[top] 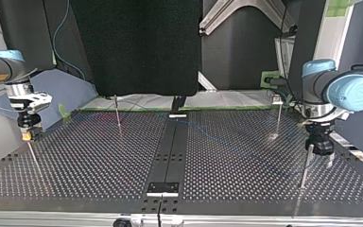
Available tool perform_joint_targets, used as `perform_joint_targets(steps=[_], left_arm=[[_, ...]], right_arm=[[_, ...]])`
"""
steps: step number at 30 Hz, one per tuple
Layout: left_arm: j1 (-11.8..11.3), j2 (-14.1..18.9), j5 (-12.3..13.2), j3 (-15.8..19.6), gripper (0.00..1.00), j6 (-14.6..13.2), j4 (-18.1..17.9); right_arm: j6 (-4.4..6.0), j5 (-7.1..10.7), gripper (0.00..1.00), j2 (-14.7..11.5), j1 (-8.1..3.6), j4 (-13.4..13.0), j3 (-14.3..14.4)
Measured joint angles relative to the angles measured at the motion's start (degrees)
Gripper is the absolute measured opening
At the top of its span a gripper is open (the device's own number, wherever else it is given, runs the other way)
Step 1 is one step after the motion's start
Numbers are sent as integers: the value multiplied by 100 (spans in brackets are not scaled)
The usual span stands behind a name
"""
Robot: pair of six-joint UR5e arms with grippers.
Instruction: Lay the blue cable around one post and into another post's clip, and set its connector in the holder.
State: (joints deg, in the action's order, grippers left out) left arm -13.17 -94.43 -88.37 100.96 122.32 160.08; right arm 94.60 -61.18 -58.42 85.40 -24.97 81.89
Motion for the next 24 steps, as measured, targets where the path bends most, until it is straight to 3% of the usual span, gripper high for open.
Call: perform_joint_targets(steps=[10, 24], left_arm=[[-108, 9, -400, 0, 100, 528, -156], [-193, 16, 51, 3, 100, 1245, 83]], right_arm=[[-10, 2, 99, 0, 7, 17, 6], [-16, 2, 99, 0, 7, 20, 3]])
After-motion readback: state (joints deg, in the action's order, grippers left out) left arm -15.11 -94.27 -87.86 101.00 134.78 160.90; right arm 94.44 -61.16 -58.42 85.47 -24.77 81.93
